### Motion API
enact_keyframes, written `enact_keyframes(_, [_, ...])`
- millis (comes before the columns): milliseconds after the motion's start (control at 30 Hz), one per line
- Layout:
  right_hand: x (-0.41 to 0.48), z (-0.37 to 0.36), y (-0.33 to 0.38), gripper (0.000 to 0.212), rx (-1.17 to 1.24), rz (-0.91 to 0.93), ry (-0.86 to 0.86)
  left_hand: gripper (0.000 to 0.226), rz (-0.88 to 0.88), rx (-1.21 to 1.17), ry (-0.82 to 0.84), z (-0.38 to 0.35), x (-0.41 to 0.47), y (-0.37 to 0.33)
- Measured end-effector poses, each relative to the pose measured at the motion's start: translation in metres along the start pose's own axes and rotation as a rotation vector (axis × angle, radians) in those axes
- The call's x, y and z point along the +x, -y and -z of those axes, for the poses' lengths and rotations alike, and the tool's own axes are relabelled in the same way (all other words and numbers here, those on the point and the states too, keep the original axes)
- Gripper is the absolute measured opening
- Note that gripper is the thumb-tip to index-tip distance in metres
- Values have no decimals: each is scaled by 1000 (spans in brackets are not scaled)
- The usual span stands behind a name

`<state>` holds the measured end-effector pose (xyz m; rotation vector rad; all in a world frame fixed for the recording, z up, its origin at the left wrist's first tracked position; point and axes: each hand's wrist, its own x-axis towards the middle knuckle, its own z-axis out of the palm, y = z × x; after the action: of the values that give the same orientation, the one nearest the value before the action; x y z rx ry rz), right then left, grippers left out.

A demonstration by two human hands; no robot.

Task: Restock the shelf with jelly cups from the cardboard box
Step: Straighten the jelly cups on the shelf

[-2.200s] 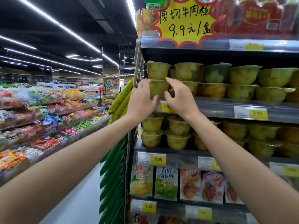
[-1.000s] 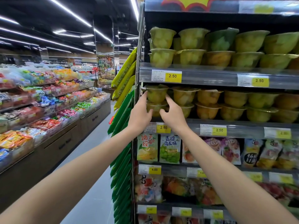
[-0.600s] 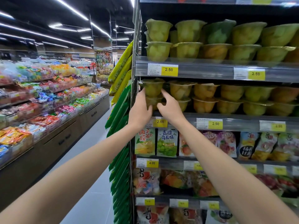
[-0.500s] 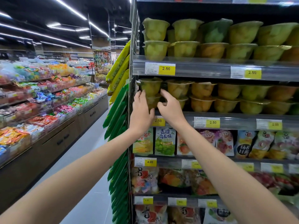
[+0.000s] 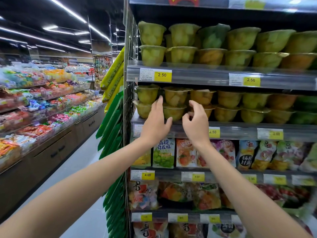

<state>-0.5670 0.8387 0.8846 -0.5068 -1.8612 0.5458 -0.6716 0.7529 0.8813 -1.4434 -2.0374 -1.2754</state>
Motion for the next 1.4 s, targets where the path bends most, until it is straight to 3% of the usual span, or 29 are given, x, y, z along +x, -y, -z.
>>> enact_keyframes(200, [10,-2,-5,60,50,-19,206,76,55,14,41,-3,16,0])
enact_keyframes(633, [19,-3,-17,47,132,15,102,69,68,19,-86,-17,19,6])
enact_keyframes(1133, [32,2,-17,51,134,-27,258,62,132,242,-121,-24,25,-5])
enact_keyframes(1300, [26,18,-22,40,185,31,212,52,-2,223,-197,-27,16,-13])
enact_keyframes(1400, [24,30,-29,29,168,87,67,50,-92,188,-157,-34,14,-24])
